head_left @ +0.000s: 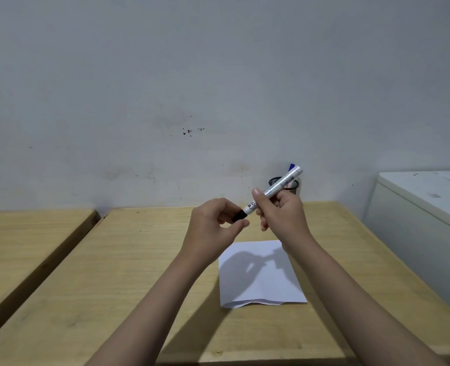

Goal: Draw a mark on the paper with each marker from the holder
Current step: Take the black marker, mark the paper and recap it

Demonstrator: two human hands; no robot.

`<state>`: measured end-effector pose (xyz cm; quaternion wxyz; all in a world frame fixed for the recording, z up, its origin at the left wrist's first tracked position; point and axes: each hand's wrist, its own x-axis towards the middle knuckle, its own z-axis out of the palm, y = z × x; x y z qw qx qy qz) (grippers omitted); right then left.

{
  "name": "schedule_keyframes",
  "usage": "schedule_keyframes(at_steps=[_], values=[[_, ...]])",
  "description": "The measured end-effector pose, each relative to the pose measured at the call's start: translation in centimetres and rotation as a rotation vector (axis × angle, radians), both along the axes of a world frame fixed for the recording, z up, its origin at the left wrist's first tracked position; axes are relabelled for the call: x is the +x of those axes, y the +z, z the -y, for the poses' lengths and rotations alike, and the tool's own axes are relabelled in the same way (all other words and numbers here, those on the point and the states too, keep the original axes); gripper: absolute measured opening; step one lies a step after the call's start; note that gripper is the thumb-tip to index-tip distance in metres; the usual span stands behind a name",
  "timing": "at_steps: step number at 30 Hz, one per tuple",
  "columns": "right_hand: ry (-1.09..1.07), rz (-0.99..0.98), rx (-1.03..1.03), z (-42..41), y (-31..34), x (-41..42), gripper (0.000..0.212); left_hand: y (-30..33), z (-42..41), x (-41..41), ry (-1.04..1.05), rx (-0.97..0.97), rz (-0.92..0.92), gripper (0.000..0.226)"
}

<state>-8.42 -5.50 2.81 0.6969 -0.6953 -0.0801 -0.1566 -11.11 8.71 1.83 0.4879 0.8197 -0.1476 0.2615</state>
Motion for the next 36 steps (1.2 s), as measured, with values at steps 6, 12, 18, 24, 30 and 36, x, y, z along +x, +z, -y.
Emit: schedule_keyframes(at_steps=[6, 12, 18, 24, 30, 36], values=[[-0.007, 0.047, -0.016, -0.2, -1.1, 0.9, 0.029, -0.6, -0.2, 0.6, -0.002, 0.042, -0.069, 0.009], [-0.014, 0.075, 0.104, 0.6, -1.7, 1.7, 0.021, -1.2, -0.9, 2.4, -0.033, -0.027, -0.253, 0.007], [-0.112, 0.044, 0.217, 3.4, -1.8, 3.2, 0.025, -3.4, -3.5, 6.3, 0.088, 0.031, -0.384, 0.018], [-0.105, -0.019, 0.095, 3.8, -4.9, 4.0, 0.023, -5.6, -3.4, 10.8, 0.109, 0.116, -0.580, 0.021], [-0.017, -0.050, 0.059, 3.4, -6.4, 4.7, 0.016, -8.1, -3.1, 12.9, 0.082, 0.203, -0.617, 0.032], [0.091, -0.117, 0.123, 1.5, -6.7, 6.1, 0.017, -9.1, -3.9, 12.3, -0.002, -0.014, -0.648, 0.037]])
